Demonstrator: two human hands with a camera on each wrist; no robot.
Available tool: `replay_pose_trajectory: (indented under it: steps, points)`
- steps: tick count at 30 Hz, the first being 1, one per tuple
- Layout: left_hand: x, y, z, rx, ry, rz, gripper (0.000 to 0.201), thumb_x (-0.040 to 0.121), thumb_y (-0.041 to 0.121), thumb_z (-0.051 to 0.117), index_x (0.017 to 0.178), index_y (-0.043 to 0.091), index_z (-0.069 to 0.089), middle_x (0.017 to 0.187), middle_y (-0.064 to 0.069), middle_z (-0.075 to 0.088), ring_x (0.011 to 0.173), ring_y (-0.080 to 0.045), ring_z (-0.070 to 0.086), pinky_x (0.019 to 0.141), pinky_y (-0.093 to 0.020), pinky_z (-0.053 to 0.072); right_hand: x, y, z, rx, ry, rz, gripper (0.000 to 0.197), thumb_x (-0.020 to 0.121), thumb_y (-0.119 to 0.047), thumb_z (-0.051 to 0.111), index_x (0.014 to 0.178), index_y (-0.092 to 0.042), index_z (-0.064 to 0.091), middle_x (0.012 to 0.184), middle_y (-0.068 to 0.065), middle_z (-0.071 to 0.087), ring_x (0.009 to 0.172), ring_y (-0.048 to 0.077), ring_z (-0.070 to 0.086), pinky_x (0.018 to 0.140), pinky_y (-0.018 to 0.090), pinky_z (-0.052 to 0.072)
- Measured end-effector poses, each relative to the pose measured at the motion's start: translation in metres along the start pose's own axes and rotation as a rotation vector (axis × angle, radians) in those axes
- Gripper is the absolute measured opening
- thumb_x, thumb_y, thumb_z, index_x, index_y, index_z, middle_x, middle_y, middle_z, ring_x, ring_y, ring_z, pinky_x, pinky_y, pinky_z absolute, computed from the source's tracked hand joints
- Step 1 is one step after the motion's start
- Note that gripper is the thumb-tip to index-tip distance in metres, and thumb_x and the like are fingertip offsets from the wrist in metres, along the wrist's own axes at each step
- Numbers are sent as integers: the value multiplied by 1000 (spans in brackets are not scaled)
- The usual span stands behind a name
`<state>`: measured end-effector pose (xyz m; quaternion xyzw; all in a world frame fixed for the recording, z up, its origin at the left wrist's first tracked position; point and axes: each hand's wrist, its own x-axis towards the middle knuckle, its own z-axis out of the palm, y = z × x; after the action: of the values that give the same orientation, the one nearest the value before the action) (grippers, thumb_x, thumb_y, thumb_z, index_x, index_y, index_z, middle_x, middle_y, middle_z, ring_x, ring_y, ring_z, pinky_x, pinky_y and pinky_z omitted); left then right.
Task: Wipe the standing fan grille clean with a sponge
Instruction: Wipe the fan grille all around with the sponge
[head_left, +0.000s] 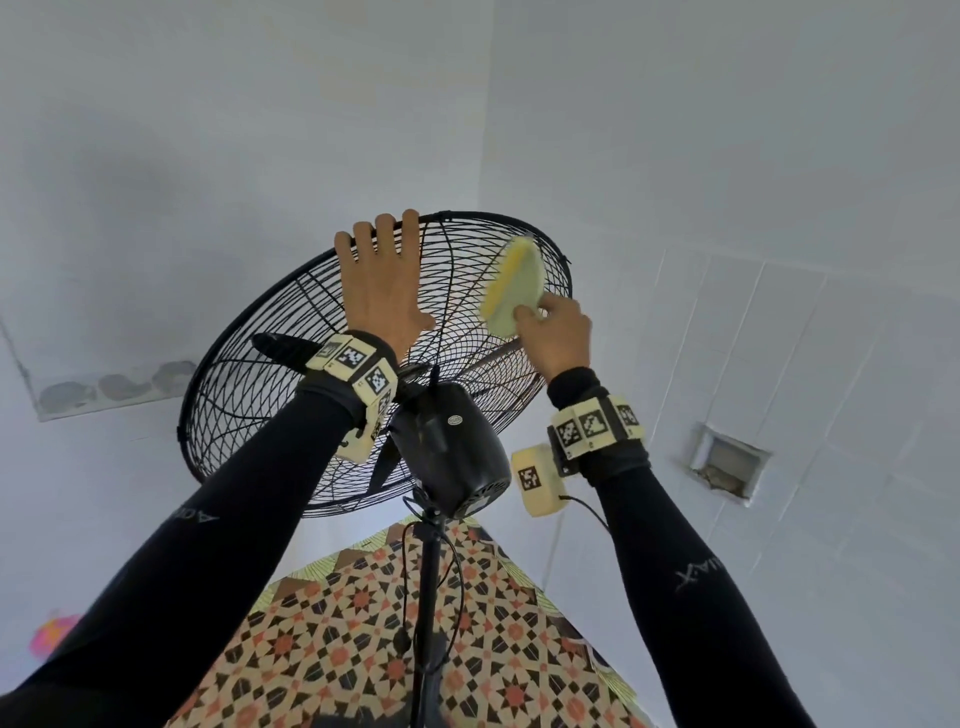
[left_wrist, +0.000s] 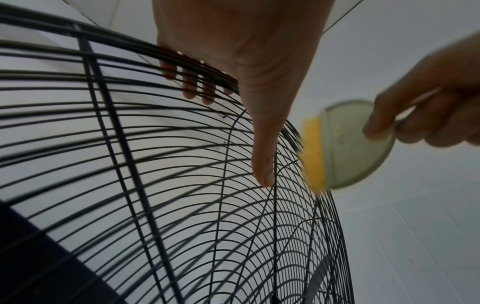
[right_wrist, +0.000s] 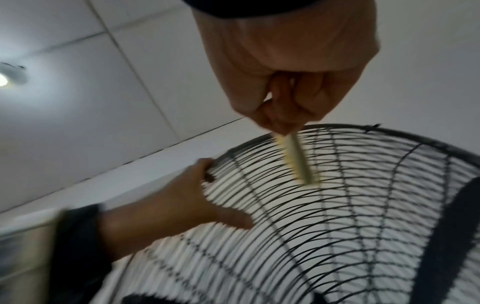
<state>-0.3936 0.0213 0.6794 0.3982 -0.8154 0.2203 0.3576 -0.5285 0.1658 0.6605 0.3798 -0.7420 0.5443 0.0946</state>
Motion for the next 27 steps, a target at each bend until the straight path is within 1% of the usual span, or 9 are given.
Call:
replay_pose_trajectory:
  steps: [4, 8, 11, 13, 16, 19, 23, 25, 27]
  points:
    - [0, 5, -2, -23, -16, -4, 132, 61, 58, 94, 157, 9, 17, 149, -18, 39, 133, -42, 42, 116, -59, 30, 15, 4, -4, -116, 28, 145, 26, 97, -21, 54, 112, -4, 68, 113, 16, 68, 104, 34, 62, 73, 23, 42]
    - [4, 1, 0, -27, -20, -34, 133, 59, 57, 95, 156, 9, 18, 148, -19, 39, 133, -42, 42, 116, -60, 30, -2, -11, 9, -28, -135, -140, 29, 95, -17, 59, 118, -6, 73, 108, 11, 74, 83, 19, 63, 58, 5, 42]
    - [3, 0, 3, -44, 2, -11, 132, 57, 56, 96, 155, 11, 20, 146, -18, 41, 131, -42, 43, 114, -59, 31, 2, -11, -1, -19, -127, -108, 27, 92, -21, 61, 109, -6, 76, 97, 9, 74, 76, 18, 65, 59, 11, 48]
    - [2, 2, 3, -40, 11, -4, 131, 58, 57, 96, 155, 11, 20, 146, -17, 41, 130, -41, 43, 114, -58, 32, 16, -8, -14, -78, -22, 8, 30, 93, -25, 59, 110, -3, 71, 104, 12, 72, 85, 24, 65, 68, 24, 53]
    - [0, 2, 2, -38, 8, -14, 131, 58, 57, 96, 155, 11, 20, 145, -18, 41, 130, -42, 44, 114, -58, 32, 32, -12, -22, -188, 67, 135, 32, 97, -22, 54, 124, -4, 55, 120, 15, 61, 107, 31, 56, 77, 29, 40]
    - [1, 2, 1, -30, -4, -22, 132, 58, 57, 95, 156, 11, 19, 146, -18, 40, 131, -41, 43, 114, -58, 31, 28, -29, -9, -235, 37, 5, 29, 96, -16, 55, 124, -7, 59, 114, 13, 66, 98, 28, 61, 74, 30, 45]
    - [4, 1, 2, -43, 6, -41, 130, 56, 53, 97, 154, 10, 22, 143, -19, 42, 128, -43, 44, 112, -59, 32, 9, -41, 2, -189, -113, -293, 29, 95, -15, 59, 119, -6, 70, 112, 5, 71, 84, 15, 55, 56, 3, 37]
    - [3, 1, 3, -56, 13, -20, 129, 56, 53, 97, 154, 10, 24, 142, -19, 42, 126, -42, 44, 112, -58, 32, 12, -36, -11, -54, -103, -214, 30, 92, -15, 62, 119, -10, 73, 114, -2, 69, 93, 13, 60, 71, 0, 44]
    - [1, 0, 2, -50, 16, -10, 130, 57, 55, 96, 155, 11, 22, 143, -17, 42, 127, -41, 44, 112, -57, 32, 28, -24, -24, -67, -14, -79, 33, 90, -19, 61, 120, -10, 72, 119, 3, 70, 104, 22, 66, 91, 25, 55]
